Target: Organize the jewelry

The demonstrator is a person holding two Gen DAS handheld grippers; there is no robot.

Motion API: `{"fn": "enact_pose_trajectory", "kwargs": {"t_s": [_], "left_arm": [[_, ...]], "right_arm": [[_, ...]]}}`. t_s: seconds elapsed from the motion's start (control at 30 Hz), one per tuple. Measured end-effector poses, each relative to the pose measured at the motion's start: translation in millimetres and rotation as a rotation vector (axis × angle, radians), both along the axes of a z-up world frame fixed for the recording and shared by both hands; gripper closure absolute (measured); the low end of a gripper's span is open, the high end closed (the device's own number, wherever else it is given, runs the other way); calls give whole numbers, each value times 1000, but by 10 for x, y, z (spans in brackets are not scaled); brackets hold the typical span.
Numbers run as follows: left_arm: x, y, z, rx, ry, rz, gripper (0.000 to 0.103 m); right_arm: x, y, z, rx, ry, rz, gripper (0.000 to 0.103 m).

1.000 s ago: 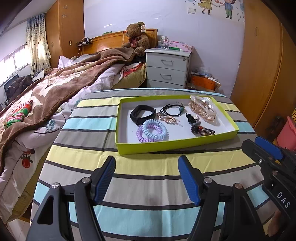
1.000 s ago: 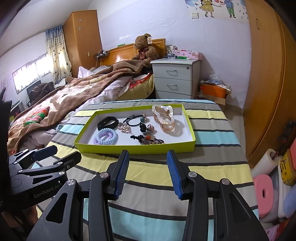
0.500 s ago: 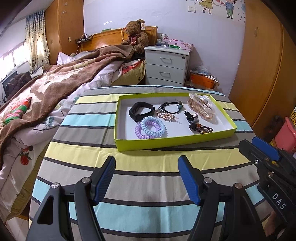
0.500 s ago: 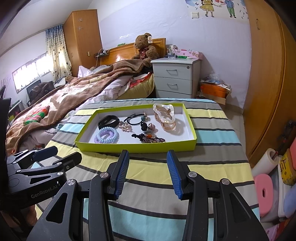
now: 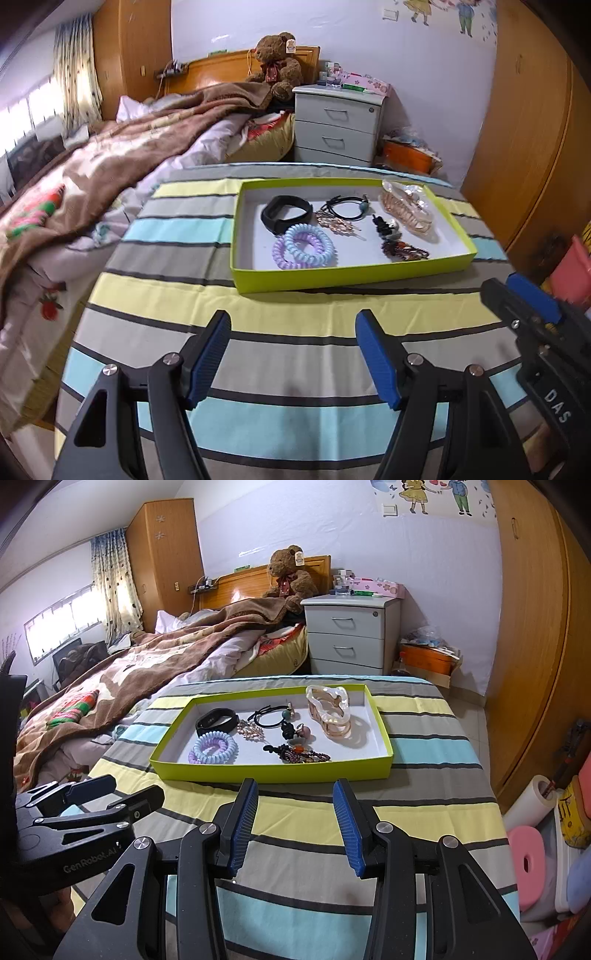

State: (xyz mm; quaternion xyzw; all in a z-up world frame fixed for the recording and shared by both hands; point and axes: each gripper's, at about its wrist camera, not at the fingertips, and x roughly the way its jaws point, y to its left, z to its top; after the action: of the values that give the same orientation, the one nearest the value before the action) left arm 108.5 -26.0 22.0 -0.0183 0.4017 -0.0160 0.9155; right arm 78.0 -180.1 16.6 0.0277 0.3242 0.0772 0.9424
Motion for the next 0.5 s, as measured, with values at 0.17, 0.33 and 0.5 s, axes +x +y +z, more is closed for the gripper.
{"fn": "enact_pose_trajectory", "kwargs": {"t_s": [0.17,0.33,0.5], "left_arm": [[-10,22,1,-6,-3,5,31],[-29,17,5,-28,-11,-13,31],[-28,8,19,-9,-20,-4,31]], "right_arm": [[3,5,21,1,-3,-1,60],[1,6,21,1,-2,-2,60],[10,9,23,2,-2,-3,60]]}}
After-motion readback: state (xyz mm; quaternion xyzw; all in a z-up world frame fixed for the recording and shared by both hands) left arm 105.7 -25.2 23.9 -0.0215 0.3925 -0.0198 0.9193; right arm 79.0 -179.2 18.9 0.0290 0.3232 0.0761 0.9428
